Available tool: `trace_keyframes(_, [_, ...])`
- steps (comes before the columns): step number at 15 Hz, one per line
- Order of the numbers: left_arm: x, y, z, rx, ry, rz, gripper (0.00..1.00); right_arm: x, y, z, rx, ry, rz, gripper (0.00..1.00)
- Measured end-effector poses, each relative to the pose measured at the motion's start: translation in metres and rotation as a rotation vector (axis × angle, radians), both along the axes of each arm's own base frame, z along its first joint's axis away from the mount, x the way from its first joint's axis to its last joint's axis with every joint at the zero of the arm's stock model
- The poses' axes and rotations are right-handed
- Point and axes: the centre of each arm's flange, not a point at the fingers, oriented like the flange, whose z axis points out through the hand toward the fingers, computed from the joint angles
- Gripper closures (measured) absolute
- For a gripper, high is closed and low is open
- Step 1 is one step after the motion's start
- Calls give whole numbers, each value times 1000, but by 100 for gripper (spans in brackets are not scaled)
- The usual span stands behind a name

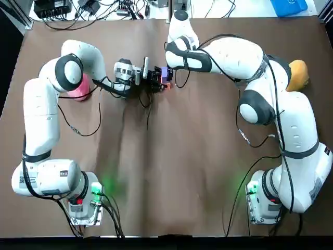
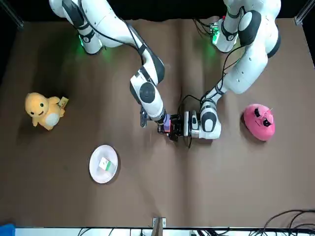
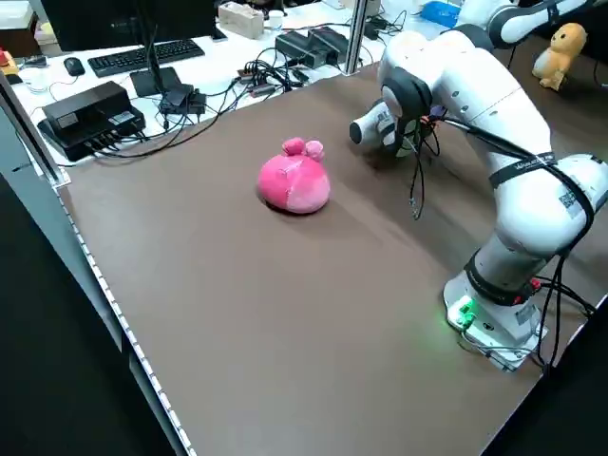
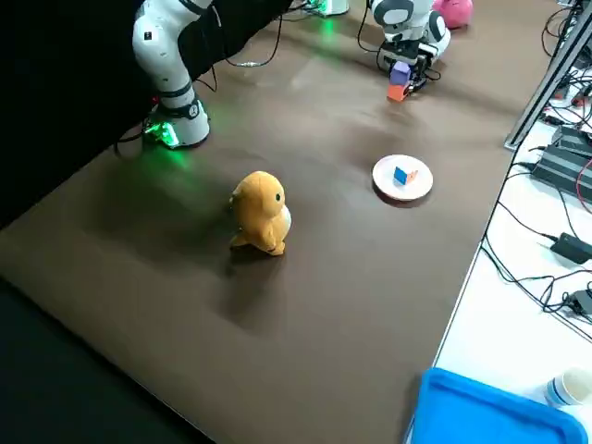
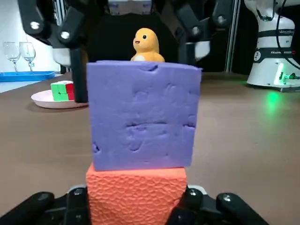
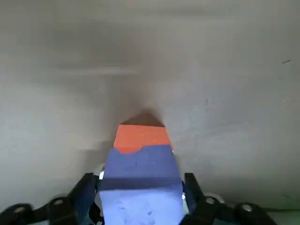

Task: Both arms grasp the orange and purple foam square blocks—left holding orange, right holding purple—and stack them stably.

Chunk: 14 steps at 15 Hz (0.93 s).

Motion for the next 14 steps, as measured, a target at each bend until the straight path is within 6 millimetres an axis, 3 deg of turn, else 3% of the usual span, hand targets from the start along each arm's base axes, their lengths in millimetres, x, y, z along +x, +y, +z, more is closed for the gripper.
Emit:
trace_keyframes(2, [0,0,0,0,0,0,41,0,0,-1,-1,1,0,0])
trace_keyframes(13, [1,0,0,0,-1,0,41,5,-5,0,-2,-3,-5,0])
trace_keyframes(14, [1,2,-1,6,-4,3,37,5,-5,0,-1,-4,-5,0])
